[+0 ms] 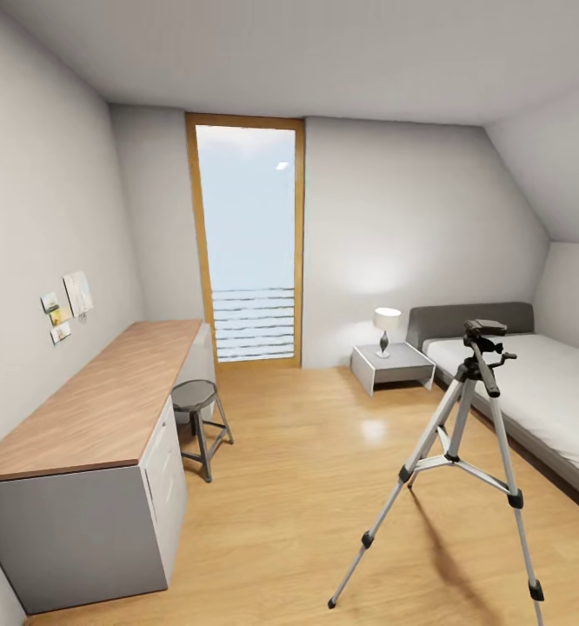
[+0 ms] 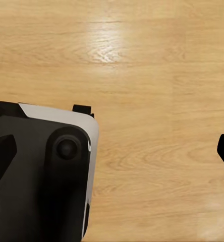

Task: Attach the digital camera to the camera tripod in the bedroom.

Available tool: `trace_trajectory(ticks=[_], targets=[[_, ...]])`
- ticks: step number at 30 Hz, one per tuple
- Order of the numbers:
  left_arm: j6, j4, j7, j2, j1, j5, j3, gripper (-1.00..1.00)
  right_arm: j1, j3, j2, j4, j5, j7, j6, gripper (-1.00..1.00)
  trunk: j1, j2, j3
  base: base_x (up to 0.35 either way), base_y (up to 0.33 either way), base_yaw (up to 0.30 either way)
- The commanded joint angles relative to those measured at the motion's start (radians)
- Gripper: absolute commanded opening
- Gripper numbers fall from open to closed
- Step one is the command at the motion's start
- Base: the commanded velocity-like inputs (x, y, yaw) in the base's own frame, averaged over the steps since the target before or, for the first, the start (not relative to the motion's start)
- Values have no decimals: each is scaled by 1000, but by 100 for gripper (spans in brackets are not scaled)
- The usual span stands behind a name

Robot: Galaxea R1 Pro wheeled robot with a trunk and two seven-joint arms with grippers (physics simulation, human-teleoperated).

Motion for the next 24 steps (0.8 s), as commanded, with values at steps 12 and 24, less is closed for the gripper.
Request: trace_trajectory(ticks=[12,24], targets=[[1,-2,4,-9,0,15,-2,-100,-1,10,0,3,5,0,-13,100,0,-1,0,0,0,0],[0,-3,-6,-26,3,8,-4,-100,-1,16,6,-3,6,0,-14,100,0,-1,0,0,0,0]])
